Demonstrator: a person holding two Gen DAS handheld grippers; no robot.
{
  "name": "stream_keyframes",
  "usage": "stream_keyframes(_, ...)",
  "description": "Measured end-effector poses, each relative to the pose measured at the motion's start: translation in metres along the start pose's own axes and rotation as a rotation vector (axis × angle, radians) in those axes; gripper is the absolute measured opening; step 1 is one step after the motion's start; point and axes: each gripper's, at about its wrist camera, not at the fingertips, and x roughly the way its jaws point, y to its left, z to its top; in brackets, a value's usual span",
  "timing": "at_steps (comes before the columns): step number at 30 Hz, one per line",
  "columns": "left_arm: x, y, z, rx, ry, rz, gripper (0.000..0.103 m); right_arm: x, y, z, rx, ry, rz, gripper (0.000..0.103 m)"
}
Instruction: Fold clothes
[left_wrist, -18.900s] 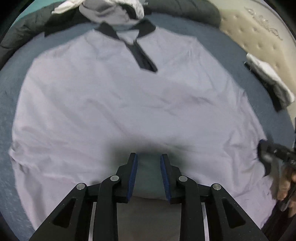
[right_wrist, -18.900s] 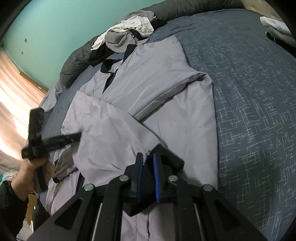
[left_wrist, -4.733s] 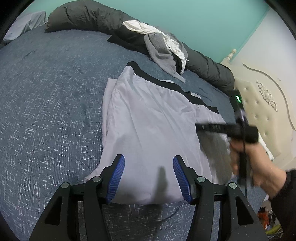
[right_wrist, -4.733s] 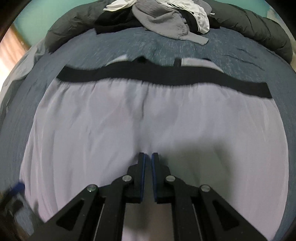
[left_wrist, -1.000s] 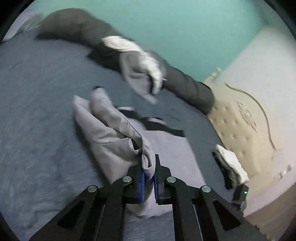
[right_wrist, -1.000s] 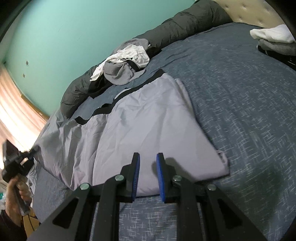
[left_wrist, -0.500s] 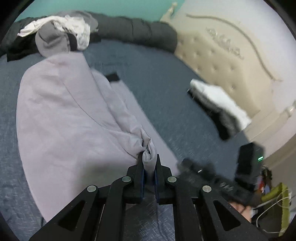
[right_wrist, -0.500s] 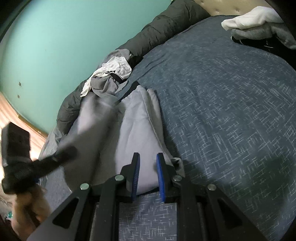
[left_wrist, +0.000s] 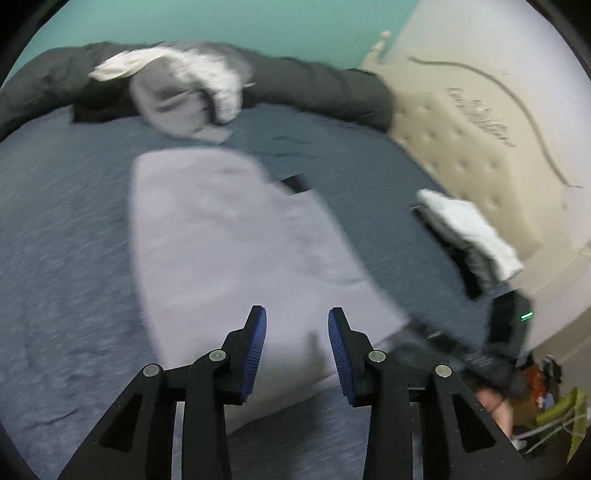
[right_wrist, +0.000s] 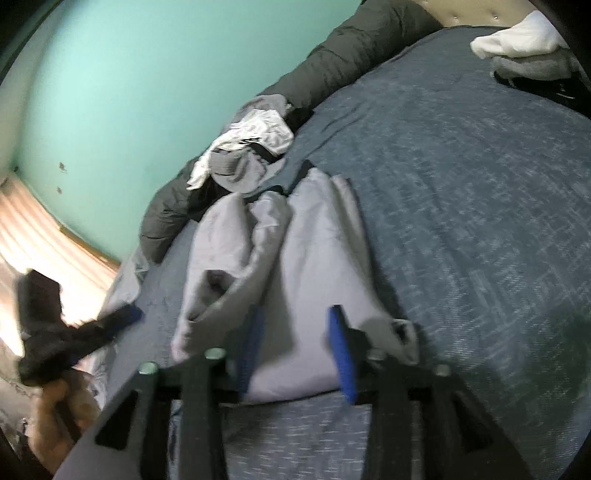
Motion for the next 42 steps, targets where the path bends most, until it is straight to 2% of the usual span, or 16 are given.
stream_keyframes(4, 0.008, 0.027, -0.020, -0.027, 0.042, 0.060, 0.038, 0.007, 0.014, 0.002, -0.012, 0.004, 0.065, 0.041)
stream_keyframes(7, 0.017, 0.034, -0.031, -0.031, 0.065, 0.064, 0.038, 0.017, 0.026, 0.002, -0.031, 0.017, 0.088, 0.054)
stream_keyframes(11, 0.029, 0.042, -0.047, -0.037, 0.096, 0.069, 0.038, 0.024, 0.036, 0.004, -0.051, 0.026, 0.104, 0.054)
stream_keyframes(15, 0.033, 0.044, -0.050, -0.047, 0.092, 0.055, 0.038, 0.021, 0.035, 0.007, -0.039, 0.014, 0.126, 0.055)
stream_keyframes(17, 0.035, 0.043, -0.050, -0.042, 0.092, 0.057, 0.038, 0.021, 0.033, 0.007, -0.024, 0.017, 0.132, 0.061)
stream_keyframes(21, 0.035, 0.043, -0.053, -0.041, 0.085, 0.059, 0.038, 0.035, 0.042, 0.002, -0.051, 0.057, 0.094, 0.062)
stream_keyframes(26, 0.035, 0.042, -0.056, -0.037, 0.093, 0.057, 0.038, 0.066, 0.050, -0.007, -0.132, 0.107, -0.013, 0.062)
stream_keyframes(27, 0.035, 0.042, -0.057, -0.036, 0.094, 0.057, 0.038, 0.069, 0.049, -0.007, -0.138, 0.105, -0.019, 0.060)
stream_keyframes(29, 0.035, 0.041, -0.057, -0.034, 0.098, 0.055, 0.038, 0.073, 0.047, -0.009, -0.155, 0.104, -0.030, 0.026)
stream_keyframes(32, 0.037, 0.038, -0.058, -0.035, 0.102, 0.050, 0.038, 0.069, 0.048, -0.009, -0.171, 0.090, -0.034, 0.009)
stream_keyframes(38, 0.036, 0.023, -0.054, -0.023, 0.088, 0.019, 0.038, 0.025, 0.057, 0.000, -0.231, -0.064, -0.082, 0.005)
stream_keyframes(42, 0.044, 0.012, -0.050, 0.005, 0.111, 0.025, 0.038, 0.026, 0.027, -0.002, -0.164, -0.027, -0.113, 0.005)
